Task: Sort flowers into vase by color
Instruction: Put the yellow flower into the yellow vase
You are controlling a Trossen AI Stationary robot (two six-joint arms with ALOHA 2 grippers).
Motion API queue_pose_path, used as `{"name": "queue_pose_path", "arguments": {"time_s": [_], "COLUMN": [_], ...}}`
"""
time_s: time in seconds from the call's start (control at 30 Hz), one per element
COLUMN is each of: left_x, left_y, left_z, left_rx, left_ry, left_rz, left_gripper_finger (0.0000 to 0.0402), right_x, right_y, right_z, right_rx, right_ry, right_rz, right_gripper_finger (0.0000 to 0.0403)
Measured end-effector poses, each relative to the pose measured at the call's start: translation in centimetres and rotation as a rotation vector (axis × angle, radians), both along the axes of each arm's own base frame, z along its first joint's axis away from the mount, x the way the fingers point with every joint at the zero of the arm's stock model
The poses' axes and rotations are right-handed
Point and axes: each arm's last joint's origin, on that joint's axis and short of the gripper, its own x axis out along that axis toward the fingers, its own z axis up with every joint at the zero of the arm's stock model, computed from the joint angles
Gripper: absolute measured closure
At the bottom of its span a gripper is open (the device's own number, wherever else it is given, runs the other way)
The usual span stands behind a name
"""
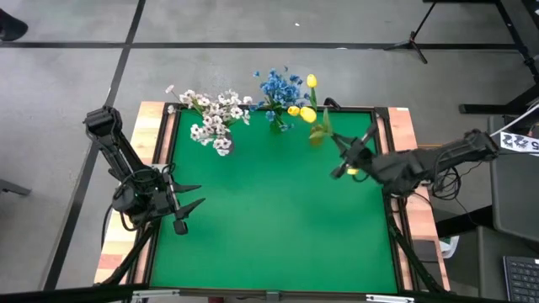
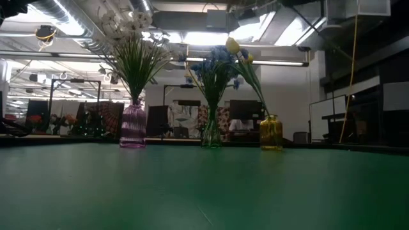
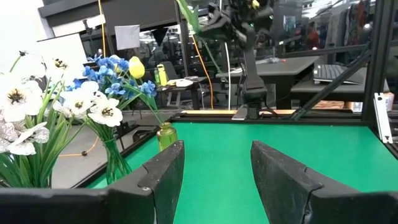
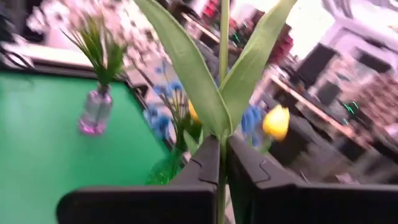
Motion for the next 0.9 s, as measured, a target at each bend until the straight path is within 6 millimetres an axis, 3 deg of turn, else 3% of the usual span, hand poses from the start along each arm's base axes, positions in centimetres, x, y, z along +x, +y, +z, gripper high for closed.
{"name": "queue_pose_path", "arguments": {"time_s": [0.17,0.33,0.43,0.63,0.77,0.9], "left_x": [0.0,0.0,0.0,0.0,0.0,-0.1], "left_y": [0.0,0.0,0.0,0.0,0.1,0.2], "left_z": [0.0,0.0,0.0,0.0,0.1,0.2], "left_rx": [-0.009,-0.039,-0.042,-0.045,-0.045,-0.056], "left_ry": [-0.004,-0.017,-0.018,-0.02,-0.019,-0.021], "left_rz": [0.0,-0.001,-0.001,-0.001,0.003,0.012], "left_gripper_finger": [0.0219,0.0219,0.0219,0.0219,0.0219,0.0219], "right_x": [-0.6,-1.7,-2.4,-4.8,-6.4,-7.3], "right_y": [-2.1,-4.7,-5.8,-7.5,-8.2,-9.1], "right_z": [3.4,5.3,3.4,-3.8,-7.8,-9.9], "right_rx": [-0.184,-0.373,-0.484,-0.543,-0.486,-0.413], "right_ry": [-0.101,-0.297,-0.436,-0.693,-0.756,-0.798], "right_rz": [0.228,0.261,0.294,0.205,0.145,0.114], "right_gripper_finger": [0.0393,0.0393,0.0393,0.0392,0.0392,0.0391]}}
